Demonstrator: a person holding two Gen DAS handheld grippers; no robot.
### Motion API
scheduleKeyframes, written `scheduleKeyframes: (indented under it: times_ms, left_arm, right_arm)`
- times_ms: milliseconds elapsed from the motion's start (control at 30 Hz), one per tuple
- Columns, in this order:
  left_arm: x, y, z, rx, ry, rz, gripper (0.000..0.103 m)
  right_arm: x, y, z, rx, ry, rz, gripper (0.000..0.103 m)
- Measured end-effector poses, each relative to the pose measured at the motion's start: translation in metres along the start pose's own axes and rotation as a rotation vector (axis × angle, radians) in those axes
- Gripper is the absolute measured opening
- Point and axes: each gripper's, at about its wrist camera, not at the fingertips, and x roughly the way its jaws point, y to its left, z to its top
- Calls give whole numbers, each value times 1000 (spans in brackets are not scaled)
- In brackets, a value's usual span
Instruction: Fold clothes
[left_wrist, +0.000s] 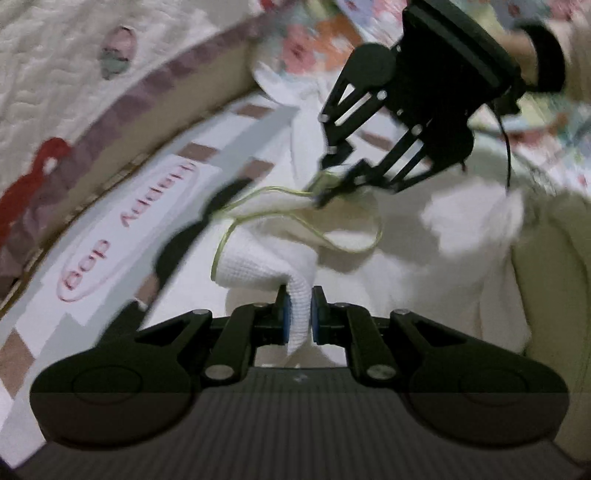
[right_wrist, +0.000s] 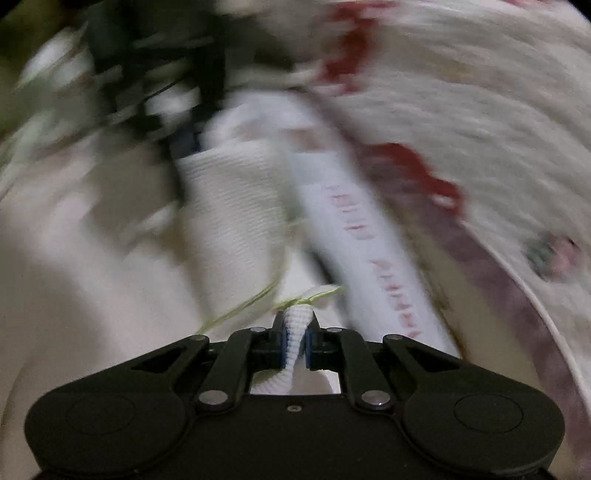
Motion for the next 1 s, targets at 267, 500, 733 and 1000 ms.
scheduleKeyframes:
  times_ms: [267, 500, 733, 1000]
  left_arm:
    - [14, -14, -15, -50, 50, -32, 10]
    - [6, -9, -15, -107, 28, -14, 10]
    - [14, -13, -21, -105, 52, 21, 10]
    - [28, -24, -27, -52, 130, 29, 13]
  right_arm:
    - [-11, -41, -41, 448, -83, 190, 40]
    - [20, -80, -60, 946, -209, 194, 55]
    - [61, -67, -57, 1056, -253, 591, 52]
    - [-11, -66, -68, 869, -287, 254, 52]
